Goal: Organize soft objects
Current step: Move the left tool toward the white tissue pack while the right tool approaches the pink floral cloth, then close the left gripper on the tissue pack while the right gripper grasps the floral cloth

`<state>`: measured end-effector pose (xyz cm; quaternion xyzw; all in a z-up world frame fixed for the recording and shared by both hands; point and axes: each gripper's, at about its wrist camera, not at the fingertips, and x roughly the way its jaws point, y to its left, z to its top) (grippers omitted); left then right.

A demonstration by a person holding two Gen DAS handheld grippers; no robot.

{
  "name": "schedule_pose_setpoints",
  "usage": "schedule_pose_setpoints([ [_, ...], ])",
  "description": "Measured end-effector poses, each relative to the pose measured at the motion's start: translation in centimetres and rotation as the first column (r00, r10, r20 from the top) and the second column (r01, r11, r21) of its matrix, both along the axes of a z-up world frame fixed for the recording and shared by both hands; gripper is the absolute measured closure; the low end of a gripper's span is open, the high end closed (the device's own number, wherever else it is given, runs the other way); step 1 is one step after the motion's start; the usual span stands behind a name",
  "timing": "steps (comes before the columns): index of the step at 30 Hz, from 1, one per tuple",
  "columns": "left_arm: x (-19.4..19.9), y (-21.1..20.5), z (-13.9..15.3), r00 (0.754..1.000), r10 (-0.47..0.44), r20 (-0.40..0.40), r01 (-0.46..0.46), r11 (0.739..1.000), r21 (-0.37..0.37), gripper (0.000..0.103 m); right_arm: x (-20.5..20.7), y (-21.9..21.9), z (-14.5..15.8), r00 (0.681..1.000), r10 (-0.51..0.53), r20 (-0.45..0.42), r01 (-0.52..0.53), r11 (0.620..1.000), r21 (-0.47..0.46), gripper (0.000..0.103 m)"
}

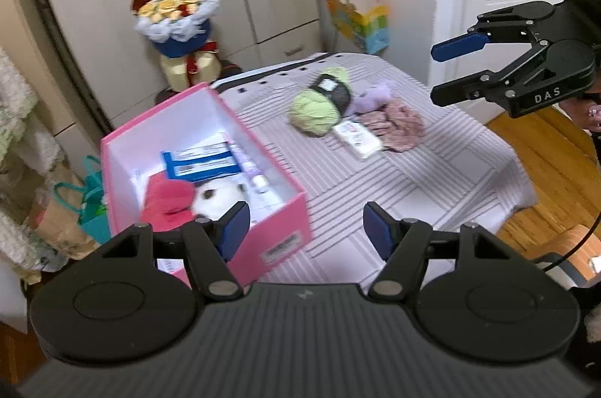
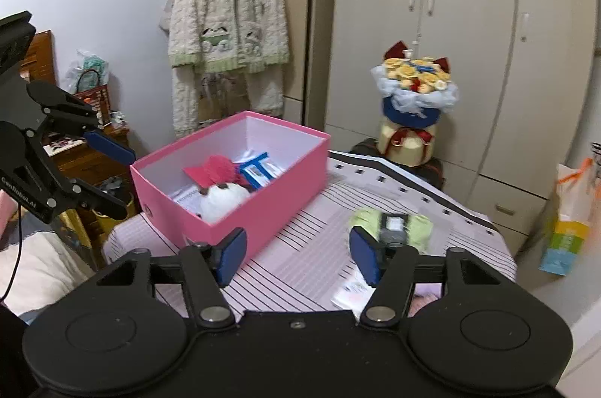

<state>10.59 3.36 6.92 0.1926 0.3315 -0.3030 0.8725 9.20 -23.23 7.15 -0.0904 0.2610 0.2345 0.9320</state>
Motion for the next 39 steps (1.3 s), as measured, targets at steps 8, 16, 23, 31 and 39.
schedule_pose_setpoints([
  [8, -0.2, -4.0, -2.4, 0.994, -0.088, -0.058, 0.086, 0.996, -0.03, 0.037, -2.3, -4.2, -2.7, 0.998, -0.065, -0.013, 0.065, 0.998, 0.007, 0.026],
  [16, 1.8, -7.4, -5.2, 0.992, -0.102, -0.078, 0.095, 0.992, -0.085, 0.032, -1.4, -6.7, -6.6, 0.995, -0.091, -0.049, 0.091, 0.996, 0.001, 0.023],
  [23, 3.8, -9.5, -7.3, 0.998, -0.052, -0.04, 0.046, 0.99, -0.13, 0.032, 0.7, -7.3, -9.9, 0.995, -0.091, -0.04, 0.091, 0.996, 0.004, 0.021],
  [31, 6.2, -11.8, -9.9, 0.999, -0.004, -0.045, -0.005, 0.978, -0.207, 0.032, 3.8, -7.8, -13.6, 0.994, -0.111, -0.01, 0.111, 0.994, -0.013, 0.018],
  [39, 9.6, -15.1, -13.1, 0.995, 0.095, -0.012, -0.096, 0.971, -0.221, 0.034, 7.7, -7.8, -16.3, 0.991, -0.131, -0.031, 0.129, 0.99, -0.058, 0.018],
])
